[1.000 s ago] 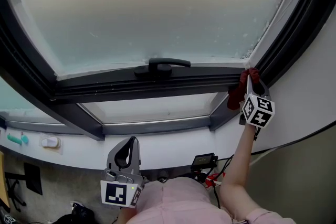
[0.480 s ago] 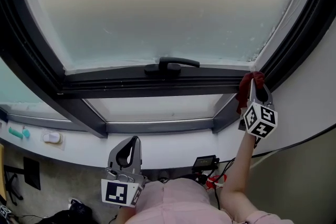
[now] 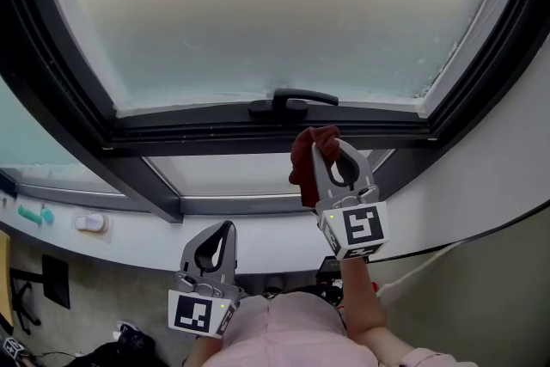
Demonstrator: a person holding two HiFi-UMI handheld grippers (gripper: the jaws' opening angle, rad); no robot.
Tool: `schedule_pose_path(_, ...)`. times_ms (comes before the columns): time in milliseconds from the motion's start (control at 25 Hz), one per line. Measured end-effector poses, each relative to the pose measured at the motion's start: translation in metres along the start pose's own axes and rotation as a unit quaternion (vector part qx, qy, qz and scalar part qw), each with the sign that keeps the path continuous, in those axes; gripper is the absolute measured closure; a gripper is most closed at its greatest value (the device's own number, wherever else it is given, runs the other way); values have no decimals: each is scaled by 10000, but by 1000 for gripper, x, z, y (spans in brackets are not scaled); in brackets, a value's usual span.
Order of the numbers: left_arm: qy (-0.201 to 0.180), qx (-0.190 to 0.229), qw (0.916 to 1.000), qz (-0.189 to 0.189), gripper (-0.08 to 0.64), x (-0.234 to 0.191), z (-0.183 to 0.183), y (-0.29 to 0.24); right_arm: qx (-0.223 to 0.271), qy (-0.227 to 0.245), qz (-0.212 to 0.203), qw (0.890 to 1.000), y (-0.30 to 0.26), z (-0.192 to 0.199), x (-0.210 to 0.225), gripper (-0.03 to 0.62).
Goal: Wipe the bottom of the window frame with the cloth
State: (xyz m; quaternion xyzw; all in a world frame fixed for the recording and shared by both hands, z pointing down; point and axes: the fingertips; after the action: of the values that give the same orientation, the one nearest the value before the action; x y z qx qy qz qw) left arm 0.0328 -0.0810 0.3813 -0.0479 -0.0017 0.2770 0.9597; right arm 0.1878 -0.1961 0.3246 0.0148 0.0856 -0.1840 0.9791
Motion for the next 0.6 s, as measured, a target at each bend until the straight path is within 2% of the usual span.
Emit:
schedule_pose_path(200,68,-24,9998,-207,561,-19,3,15,-419,242,-341,9982,-29,23,-46,528)
schedule_pose_path(400,130,-54,9992,-361,561,-35,5,23,-908,349,-242,9950,-55,53,-51,526)
schedule_pose_path(600,79,-53,9994,-321,561,-40,6,18,-793,425,-100,9959,-59,55,-49,527)
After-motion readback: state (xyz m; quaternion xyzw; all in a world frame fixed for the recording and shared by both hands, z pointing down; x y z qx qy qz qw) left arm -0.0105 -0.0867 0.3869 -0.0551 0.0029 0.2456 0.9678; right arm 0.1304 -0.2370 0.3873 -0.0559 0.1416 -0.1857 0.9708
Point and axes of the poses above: the fingertips, and each gripper's own axes: y backward along the fingers, x to its right, z out of its underside, and after that the axes turned 5 degrees about -x, right-handed
